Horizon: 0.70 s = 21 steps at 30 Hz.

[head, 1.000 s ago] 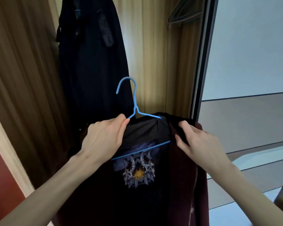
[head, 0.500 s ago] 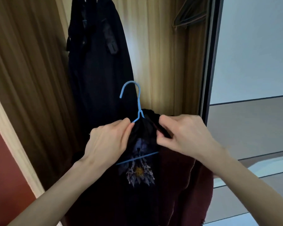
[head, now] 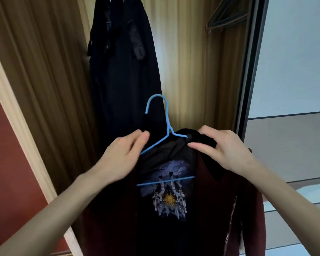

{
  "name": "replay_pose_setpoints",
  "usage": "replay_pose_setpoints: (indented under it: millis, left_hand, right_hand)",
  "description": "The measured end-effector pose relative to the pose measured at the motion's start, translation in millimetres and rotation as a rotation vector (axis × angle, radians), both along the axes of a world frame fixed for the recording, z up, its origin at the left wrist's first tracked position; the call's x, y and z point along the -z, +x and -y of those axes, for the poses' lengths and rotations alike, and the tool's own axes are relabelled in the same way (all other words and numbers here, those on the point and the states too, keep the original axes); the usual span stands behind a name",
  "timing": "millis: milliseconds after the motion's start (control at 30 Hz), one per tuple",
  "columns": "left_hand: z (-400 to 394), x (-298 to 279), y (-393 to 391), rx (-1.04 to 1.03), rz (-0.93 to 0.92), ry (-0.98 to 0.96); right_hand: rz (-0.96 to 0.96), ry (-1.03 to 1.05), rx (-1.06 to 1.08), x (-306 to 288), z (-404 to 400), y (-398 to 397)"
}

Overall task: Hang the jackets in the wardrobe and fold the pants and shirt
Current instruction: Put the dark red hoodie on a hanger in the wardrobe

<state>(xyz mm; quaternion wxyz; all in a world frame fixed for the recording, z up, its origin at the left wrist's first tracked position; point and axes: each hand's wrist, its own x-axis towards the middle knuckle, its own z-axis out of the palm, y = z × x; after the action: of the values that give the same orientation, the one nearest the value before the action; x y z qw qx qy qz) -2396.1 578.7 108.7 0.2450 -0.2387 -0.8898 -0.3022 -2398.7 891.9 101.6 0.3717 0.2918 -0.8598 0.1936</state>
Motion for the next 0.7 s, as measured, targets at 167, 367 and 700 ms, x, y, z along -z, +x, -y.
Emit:
replay_pose_setpoints:
  millis: [167, 367, 700]
  left_hand:
    - [4.4, 8.3, -11.0, 0.164, 0.453, -0.012]
    - [-1.2, 13.4, -12.4, 0.268, 0.181, 0.023]
    - [3.4, -41.2, -16.1, 0.068, -0.462, -0.517]
  right_hand:
    - [0.053, -0.131, 0.01, 12.5, -6.0, 0.0]
    - [0.088, -0.152, 0.017, 19.7, -12.2, 6.9]
    - [-0.113, 0.017, 0.103, 7.8, -24.5, 7.3]
